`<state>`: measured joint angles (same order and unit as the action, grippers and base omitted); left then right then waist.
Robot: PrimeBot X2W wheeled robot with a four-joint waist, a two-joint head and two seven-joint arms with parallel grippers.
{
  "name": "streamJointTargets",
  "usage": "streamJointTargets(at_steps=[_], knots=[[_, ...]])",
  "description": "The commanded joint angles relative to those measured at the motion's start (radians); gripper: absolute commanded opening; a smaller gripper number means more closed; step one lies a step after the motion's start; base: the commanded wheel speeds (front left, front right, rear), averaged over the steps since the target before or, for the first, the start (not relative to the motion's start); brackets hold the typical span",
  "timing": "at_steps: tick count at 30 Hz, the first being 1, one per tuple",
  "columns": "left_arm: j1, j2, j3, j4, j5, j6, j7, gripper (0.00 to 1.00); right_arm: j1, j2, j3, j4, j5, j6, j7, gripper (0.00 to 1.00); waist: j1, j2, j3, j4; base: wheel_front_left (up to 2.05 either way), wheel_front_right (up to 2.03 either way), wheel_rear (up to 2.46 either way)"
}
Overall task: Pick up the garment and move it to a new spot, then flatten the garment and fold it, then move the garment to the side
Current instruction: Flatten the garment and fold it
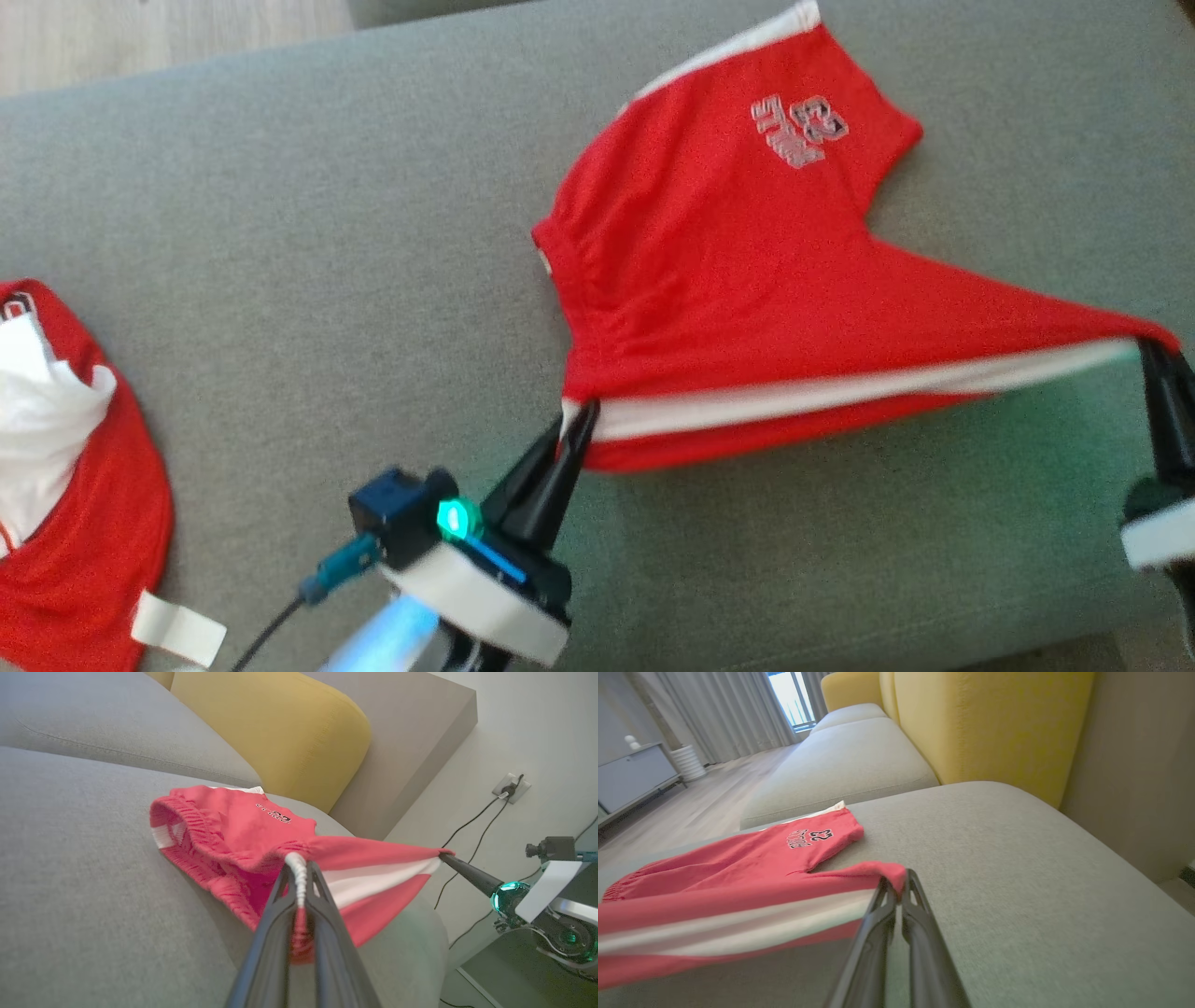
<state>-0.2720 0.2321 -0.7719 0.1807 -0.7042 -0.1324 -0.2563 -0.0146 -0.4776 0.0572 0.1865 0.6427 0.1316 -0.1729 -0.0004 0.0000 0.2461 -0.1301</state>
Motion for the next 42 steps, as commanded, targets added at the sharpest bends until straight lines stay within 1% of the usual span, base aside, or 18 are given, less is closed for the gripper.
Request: streamJointTargets(at_steps=[1,2,6,9,12,15,18,20,23,28,34,39,40,41,42], knots=[[-0.002,0.030,0.038,-0.040,0.000,0.002,-0.005,0.00,0.023,-0.033,-0.040,-0.065,0.003,-0.001,0.013,0.00,0.0004,0.0000,-0.020,0.004,0.00,0.00,0.00],[-0.002,0.030,0.038,-0.040,0.000,0.002,-0.005,0.00,0.023,-0.033,-0.040,-0.065,0.003,-0.001,0.013,0.00,0.0004,0.0000,-0.020,0.004,0.00,0.00,0.00],[0.069,0.054,0.023,-0.060,0.003,0.002,-0.005,0.00,0.136,-0.020,-0.116,-0.191,-0.009,-0.001,0.078,0.00,0.0004,0.0000,-0.037,0.014,0.00,0.00,0.00],[0.094,0.061,0.012,-0.081,-0.025,0.002,-0.004,0.00,0.188,0.003,-0.173,-0.274,-0.026,-0.001,0.131,0.00,0.0004,0.0000,-0.040,0.030,0.00,0.00,0.00],[0.080,0.034,0.020,-0.107,-0.078,0.002,-0.001,0.00,0.188,0.033,-0.212,-0.314,-0.038,-0.001,0.181,0.00,0.0004,0.0000,-0.036,0.056,0.00,0.00,0.00],[0.027,-0.001,0.018,-0.112,-0.133,0.002,0.020,0.00,0.140,0.048,-0.214,-0.313,-0.030,-0.001,0.237,0.00,0.0004,0.0000,-0.022,0.084,0.00,0.00,0.00],[-0.048,-0.043,0.019,-0.094,-0.193,0.002,0.041,0.00,0.058,0.040,-0.202,-0.285,-0.026,-0.001,0.275,0.00,0.0004,0.0000,0.005,0.115,0.00,0.00,0.00],[-0.110,-0.064,0.018,-0.068,-0.217,0.002,0.050,0.00,-0.010,0.022,-0.190,-0.256,-0.025,-0.001,0.290,0.00,0.0004,0.0000,0.032,0.135,0.00,0.00,0.00],[-0.199,-0.103,0.030,-0.012,-0.267,0.002,0.052,0.00,-0.118,0.001,-0.166,-0.212,-0.031,-0.001,0.310,0.00,0.0004,0.0000,0.071,0.162,0.00,0.00,0.00],[-0.337,-0.147,0.029,0.088,-0.353,0.002,0.068,0.00,-0.295,-0.042,-0.112,-0.123,-0.037,-0.001,0.349,0.00,0.0004,0.0000,0.128,0.195,0.00,0.00,0.00],[-0.464,-0.174,-0.002,0.195,-0.451,0.002,0.077,0.00,-0.479,-0.081,-0.034,0.014,-0.037,-0.001,0.381,0.00,0.0004,0.0000,0.179,0.222,0.00,0.00,0.00],[-0.545,-0.180,-0.052,0.270,-0.496,0.002,0.060,0.00,-0.602,-0.094,0.050,0.128,-0.032,-0.001,0.384,0.00,0.0004,0.0000,0.208,0.234,0.00,0.00,0.00],[-0.557,-0.181,-0.061,0.283,-0.505,0.002,0.054,0.00,-0.622,-0.094,0.066,0.148,-0.029,-0.001,0.380,0.04,0.0004,0.0000,0.212,0.235,0.00,0.00,0.00],[-0.568,-0.181,-0.071,0.293,-0.514,0.002,0.048,0.02,-0.639,-0.093,0.082,0.166,-0.025,-0.001,0.375,0.35,0.0004,0.0000,0.215,0.236,0.00,0.00,0.00],[-0.578,-0.181,-0.081,0.303,-0.525,0.002,0.042,0.23,-0.655,-0.091,0.097,0.183,-0.023,-0.001,0.367,1.00,0.0004,0.0000,0.217,0.236,0.00,0.00,0.00]])
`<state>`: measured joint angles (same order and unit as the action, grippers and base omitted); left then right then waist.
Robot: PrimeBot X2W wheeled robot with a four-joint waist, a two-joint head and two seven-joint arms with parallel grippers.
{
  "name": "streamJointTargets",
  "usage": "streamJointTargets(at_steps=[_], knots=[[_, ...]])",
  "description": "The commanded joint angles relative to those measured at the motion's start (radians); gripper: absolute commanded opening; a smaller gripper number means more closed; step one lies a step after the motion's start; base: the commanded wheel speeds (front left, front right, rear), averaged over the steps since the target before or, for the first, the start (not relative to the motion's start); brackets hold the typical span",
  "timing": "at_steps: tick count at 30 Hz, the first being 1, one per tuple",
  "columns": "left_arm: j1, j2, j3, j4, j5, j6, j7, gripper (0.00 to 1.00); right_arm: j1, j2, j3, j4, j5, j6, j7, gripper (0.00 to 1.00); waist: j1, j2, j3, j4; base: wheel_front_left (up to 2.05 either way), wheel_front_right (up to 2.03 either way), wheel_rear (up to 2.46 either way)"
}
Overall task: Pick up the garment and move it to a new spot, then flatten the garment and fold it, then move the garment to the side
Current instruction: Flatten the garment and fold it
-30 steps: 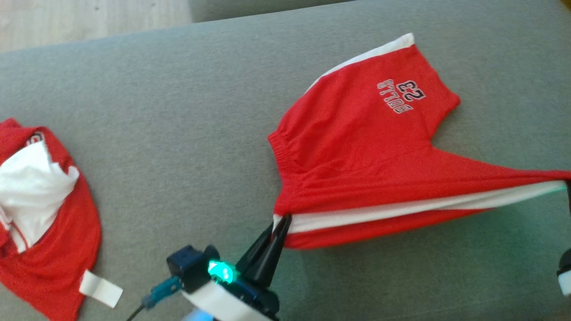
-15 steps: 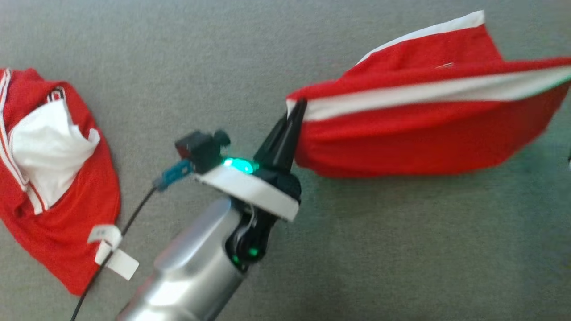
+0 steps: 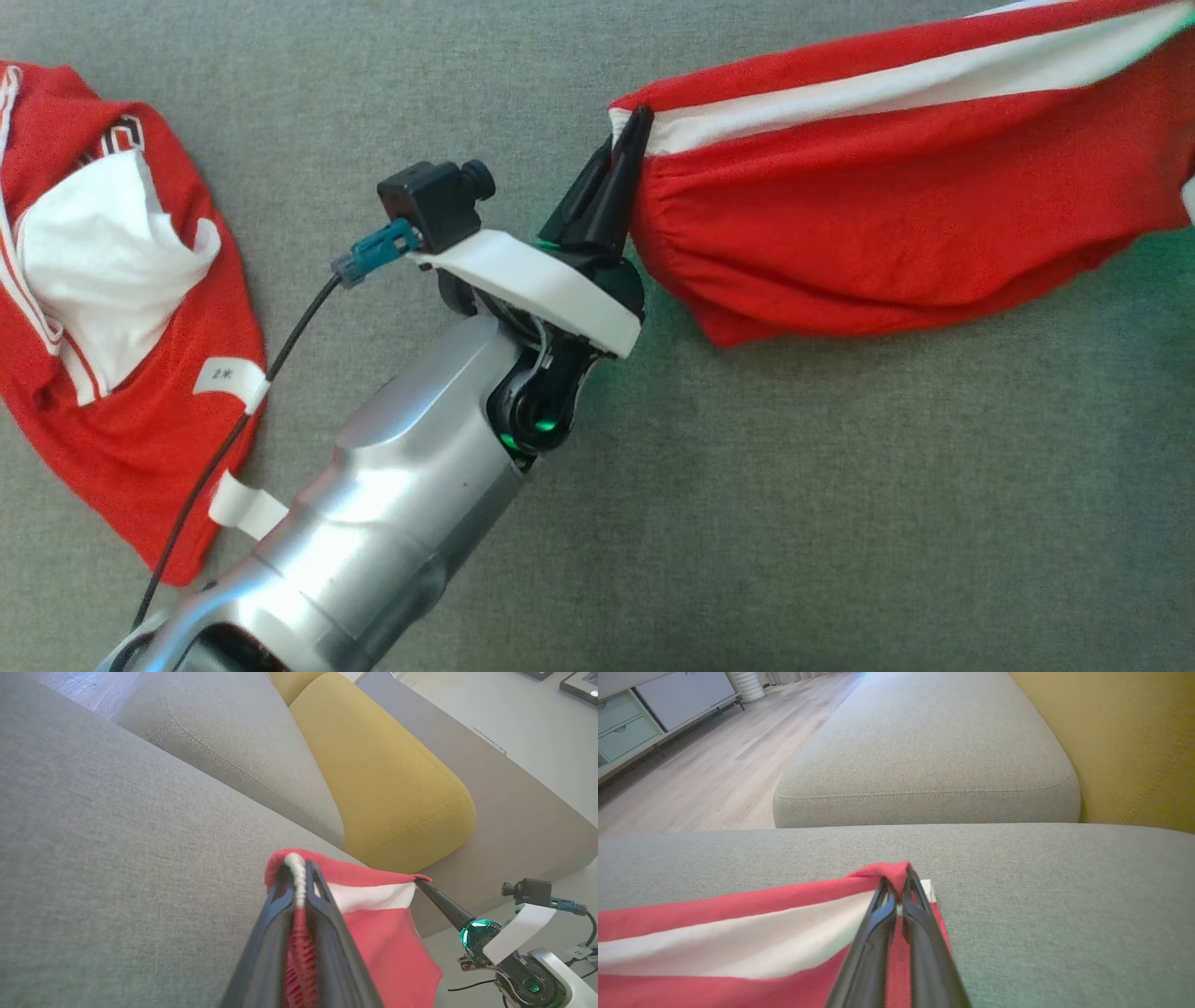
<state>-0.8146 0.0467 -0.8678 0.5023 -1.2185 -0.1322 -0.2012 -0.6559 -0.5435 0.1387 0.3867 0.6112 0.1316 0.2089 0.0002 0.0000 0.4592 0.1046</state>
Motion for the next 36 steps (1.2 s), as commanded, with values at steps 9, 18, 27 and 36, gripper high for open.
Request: streamJointTargets(at_steps=[9,18,27,36], knots=[[-0.046,0.004,0.000,0.053,0.065,0.002,-0.059,1.00,0.024,-0.050,0.098,0.031,0.078,-0.001,-0.104,1.00,-0.0002,0.0000,-0.038,-0.003,0.00,0.00,0.00],[0.269,0.021,0.295,-0.178,0.613,0.128,-0.060,1.00,0.203,-0.004,0.118,0.007,0.129,-0.001,-0.167,1.00,-0.0002,0.0000,-0.099,-0.012,0.00,0.00,0.00],[0.509,0.007,0.402,-0.414,0.902,0.207,-0.060,1.00,0.134,0.000,0.012,0.190,0.037,-0.001,-0.164,1.00,-0.0002,0.0000,-0.096,0.086,0.00,0.00,0.00],[0.624,0.004,0.420,-0.489,0.946,0.220,-0.060,1.00,0.045,-0.018,-0.011,0.423,-0.079,-0.001,-0.151,1.00,-0.0002,0.0000,-0.107,0.167,0.00,0.00,0.00]])
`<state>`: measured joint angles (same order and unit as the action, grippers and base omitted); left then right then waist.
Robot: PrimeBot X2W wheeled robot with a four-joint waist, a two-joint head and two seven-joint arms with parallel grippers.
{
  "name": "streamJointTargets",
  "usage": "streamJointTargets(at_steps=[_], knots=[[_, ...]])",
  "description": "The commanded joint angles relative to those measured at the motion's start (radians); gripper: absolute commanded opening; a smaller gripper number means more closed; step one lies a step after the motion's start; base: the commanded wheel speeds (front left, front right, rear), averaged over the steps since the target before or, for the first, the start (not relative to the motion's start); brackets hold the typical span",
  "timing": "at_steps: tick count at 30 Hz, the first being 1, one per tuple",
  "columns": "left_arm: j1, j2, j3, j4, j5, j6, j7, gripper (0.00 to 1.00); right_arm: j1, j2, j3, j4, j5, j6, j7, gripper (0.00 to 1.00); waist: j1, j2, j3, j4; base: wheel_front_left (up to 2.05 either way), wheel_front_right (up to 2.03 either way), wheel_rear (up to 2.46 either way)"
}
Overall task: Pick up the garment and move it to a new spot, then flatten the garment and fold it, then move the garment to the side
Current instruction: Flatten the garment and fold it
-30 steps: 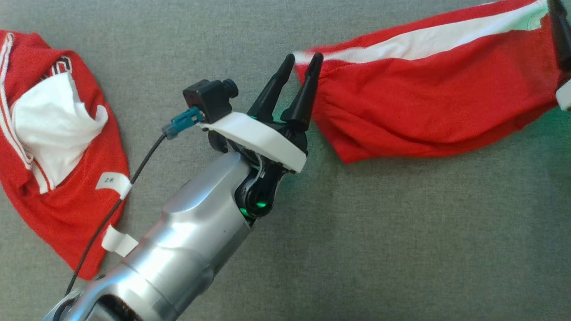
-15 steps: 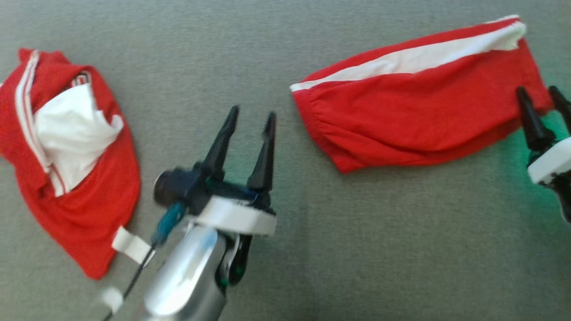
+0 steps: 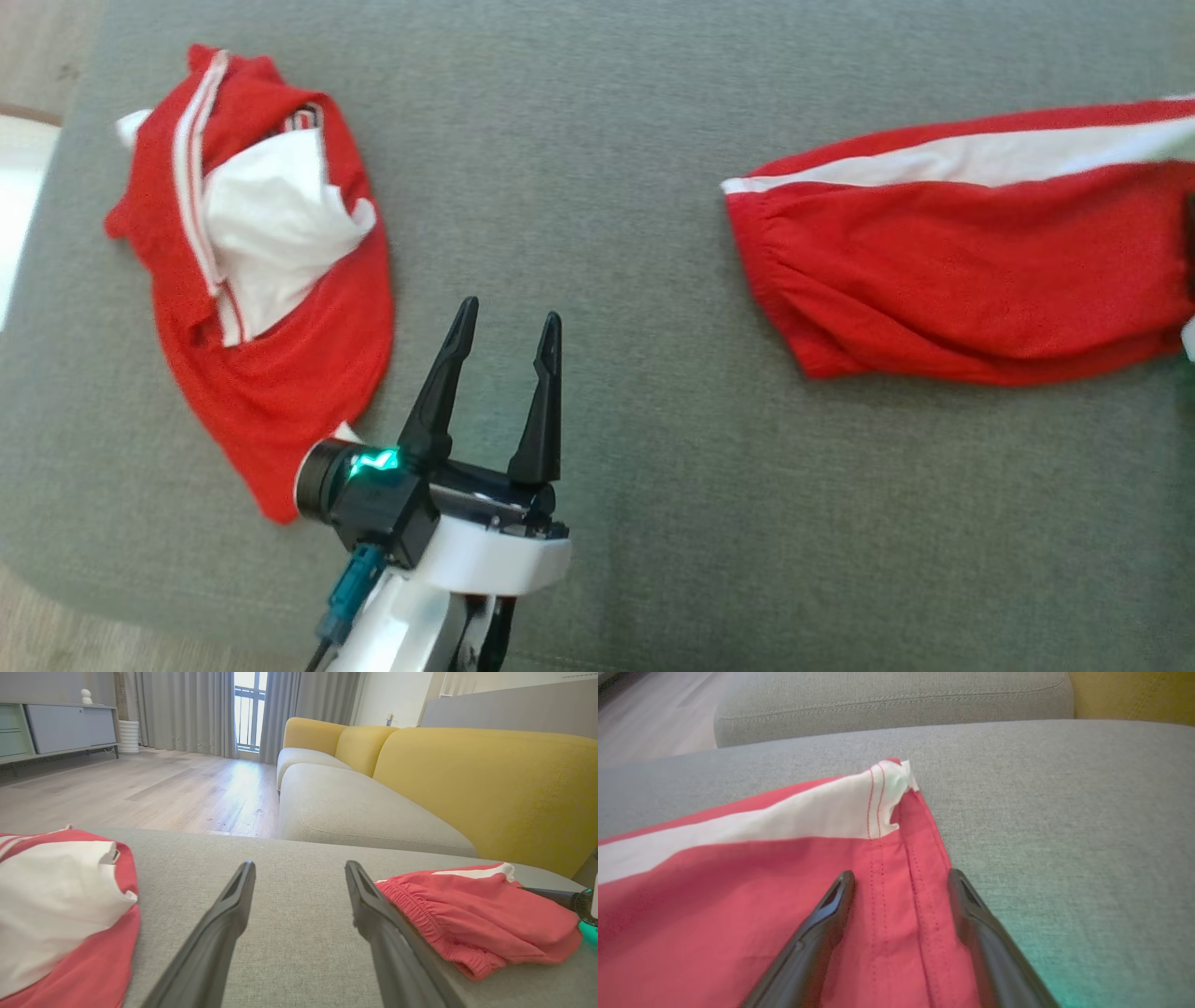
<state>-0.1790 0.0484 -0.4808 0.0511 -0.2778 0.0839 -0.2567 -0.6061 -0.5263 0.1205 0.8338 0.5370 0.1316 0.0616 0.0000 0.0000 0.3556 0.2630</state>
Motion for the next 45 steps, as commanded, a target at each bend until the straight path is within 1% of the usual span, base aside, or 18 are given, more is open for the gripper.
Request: streamJointTargets(at_steps=[1,7,9,10,11,12,16,22,25,31,34,37,45], knots=[[-0.008,0.002,0.031,-0.042,0.005,0.005,-0.005,1.00,-0.010,-0.037,0.007,0.000,-0.018,-0.001,-0.005,1.00,0.0000,0.0000,-0.004,0.013,0.00,0.00,0.00],[-0.006,0.002,0.020,-0.055,0.008,0.016,-0.005,1.00,-0.033,-0.038,-0.006,0.118,-0.070,-0.001,-0.017,1.00,0.0000,0.0000,-0.003,0.029,0.00,0.00,0.00],[-0.008,0.002,0.020,-0.056,0.010,0.019,-0.005,1.00,-0.036,-0.028,0.000,0.144,-0.073,-0.001,-0.012,1.00,0.0000,0.0000,-0.003,0.029,0.00,0.00,0.00],[-0.008,0.002,0.022,-0.056,0.011,0.020,-0.005,1.00,-0.038,-0.019,0.002,0.154,-0.064,-0.001,-0.003,0.82,0.0000,0.0000,-0.004,0.027,0.00,0.00,0.00],[-0.008,0.002,0.025,-0.056,0.012,0.021,-0.005,1.00,-0.039,-0.008,0.007,0.158,-0.052,-0.001,0.005,0.25,0.0000,0.0000,-0.006,0.023,0.00,0.00,0.00],[-0.007,0.002,0.028,-0.056,0.013,0.022,-0.005,1.00,-0.039,0.005,0.014,0.157,-0.038,-0.001,0.014,0.00,0.0000,0.0000,-0.010,0.018,0.00,0.00,0.00],[-0.005,0.002,0.035,-0.054,0.015,0.019,-0.005,1.00,-0.037,0.018,0.038,0.140,0.001,-0.001,0.027,0.00,0.0000,0.0000,-0.020,0.000,0.00,0.00,0.00],[-0.002,0.002,0.047,-0.046,0.013,0.012,-0.005,1.00,-0.034,-0.011,0.066,0.120,0.030,-0.001,-0.020,0.00,0.0000,0.0000,-0.058,-0.055,0.00,0.00,0.00],[0.004,0.002,0.055,-0.047,0.015,0.010,-0.005,1.00,-0.028,-0.051,0.083,0.114,0.028,-0.001,-0.031,0.00,0.0000,0.0000,-0.069,-0.089,0.00,0.00,0.00],[-0.002,0.002,0.055,-0.044,0.022,-0.002,-0.005,1.00,-0.035,-0.162,0.097,0.116,0.022,-0.001,-0.041,0.00,0.0000,0.0000,-0.058,-0.133,0.00,0.00,0.00],[-0.008,0.002,0.057,-0.039,0.026,-0.006,-0.005,1.00,-0.054,-0.186,0.102,0.110,0.027,-0.001,-0.048,0.00,0.0000,0.0000,-0.055,-0.148,0.00,0.00,0.00],[-0.007,0.002,0.059,-0.027,0.029,-0.012,-0.005,1.00,-0.079,-0.177,0.111,0.095,0.034,-0.001,-0.057,0.00,0.0000,0.0000,-0.067,-0.160,0.00,0.00,0.00],[0.016,0.002,0.057,-0.006,0.011,-0.014,-0.005,1.00,-0.091,-0.070,0.161,0.027,0.037,-0.001,-0.072,0.00,0.0000,0.0000,-0.152,-0.168,0.00,0.00,0.00]])
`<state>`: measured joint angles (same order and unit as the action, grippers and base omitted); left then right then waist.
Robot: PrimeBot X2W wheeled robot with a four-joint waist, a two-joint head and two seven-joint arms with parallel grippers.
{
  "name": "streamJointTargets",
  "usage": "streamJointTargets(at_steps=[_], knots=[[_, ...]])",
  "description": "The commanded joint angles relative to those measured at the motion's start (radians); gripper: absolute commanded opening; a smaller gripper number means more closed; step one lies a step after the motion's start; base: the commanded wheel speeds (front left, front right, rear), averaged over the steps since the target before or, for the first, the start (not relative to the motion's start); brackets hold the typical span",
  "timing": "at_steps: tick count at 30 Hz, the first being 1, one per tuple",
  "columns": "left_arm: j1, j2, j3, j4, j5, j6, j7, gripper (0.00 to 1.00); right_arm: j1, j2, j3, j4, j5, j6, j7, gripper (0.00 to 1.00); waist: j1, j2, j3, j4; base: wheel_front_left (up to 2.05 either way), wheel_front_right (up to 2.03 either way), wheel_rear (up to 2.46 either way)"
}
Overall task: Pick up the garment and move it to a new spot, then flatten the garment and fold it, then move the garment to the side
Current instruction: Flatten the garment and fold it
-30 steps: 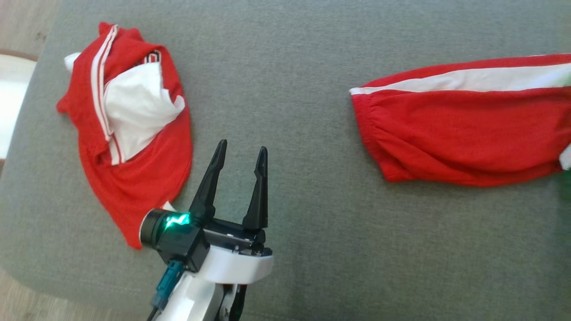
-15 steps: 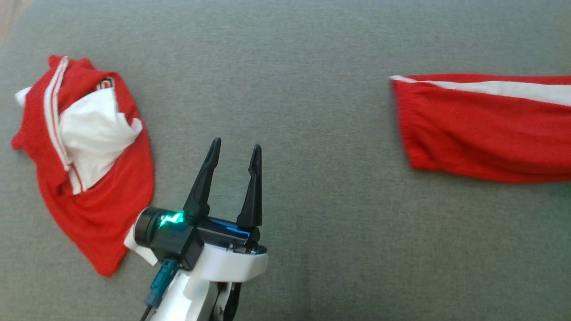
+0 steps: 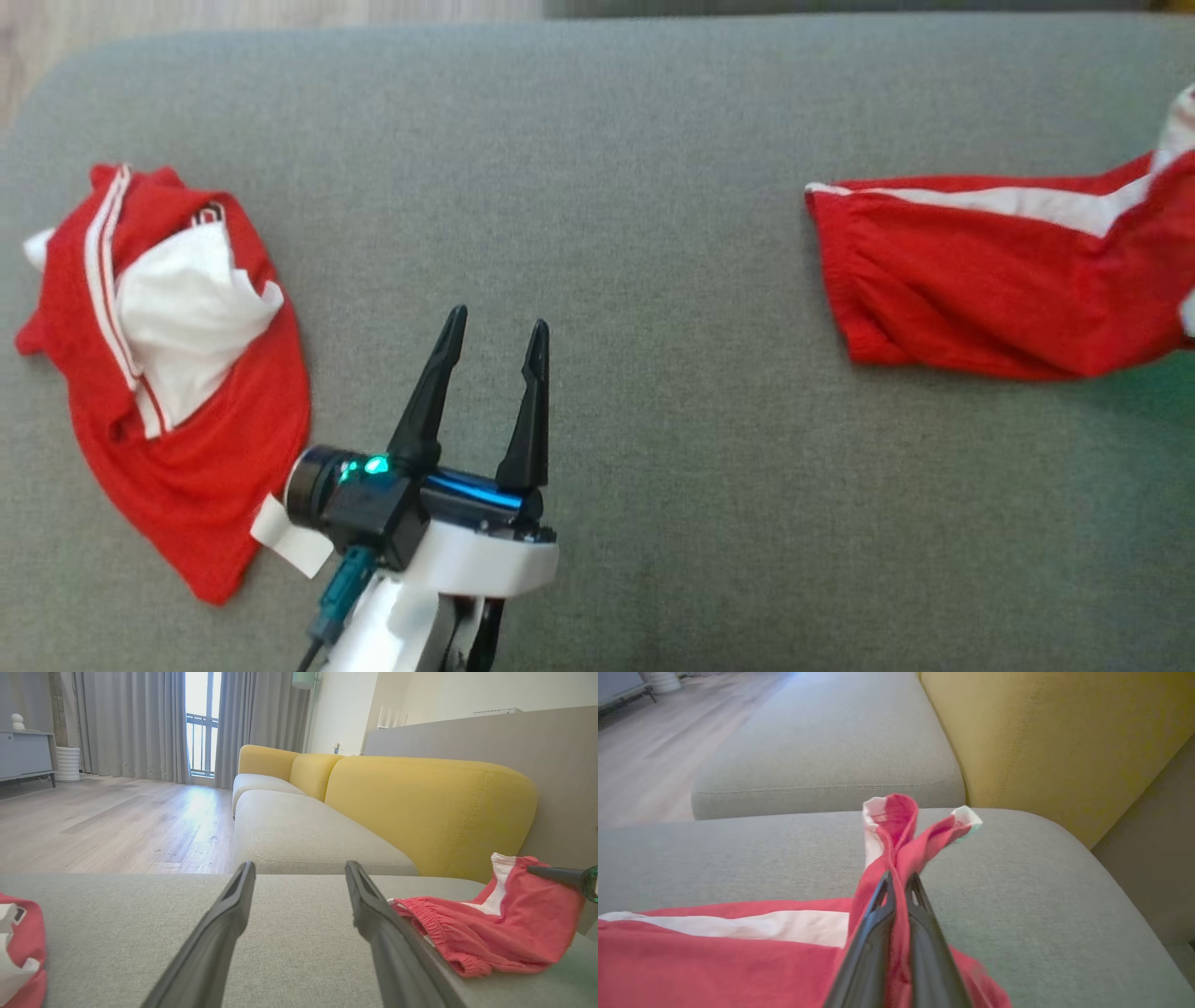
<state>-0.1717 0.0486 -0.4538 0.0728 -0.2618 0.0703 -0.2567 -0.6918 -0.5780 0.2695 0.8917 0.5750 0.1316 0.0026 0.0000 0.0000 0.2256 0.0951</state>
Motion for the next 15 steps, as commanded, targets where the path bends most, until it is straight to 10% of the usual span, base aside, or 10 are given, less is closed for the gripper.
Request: streamJointTargets(at_steps=[1,15], knots=[[0.014,0.002,0.029,-0.026,-0.010,0.001,-0.005,1.00,-0.006,-0.001,0.016,-0.038,-0.006,-0.001,-0.013,0.00,0.0000,0.0000,-0.034,0.000,0.00,0.00,0.00],[0.062,0.002,0.000,-0.023,-0.039,0.010,-0.005,1.00,-0.008,0.290,0.005,-0.073,-0.122,-0.001,-0.003,0.00,0.0000,0.0000,-0.109,0.041,0.00,0.00,0.00]])
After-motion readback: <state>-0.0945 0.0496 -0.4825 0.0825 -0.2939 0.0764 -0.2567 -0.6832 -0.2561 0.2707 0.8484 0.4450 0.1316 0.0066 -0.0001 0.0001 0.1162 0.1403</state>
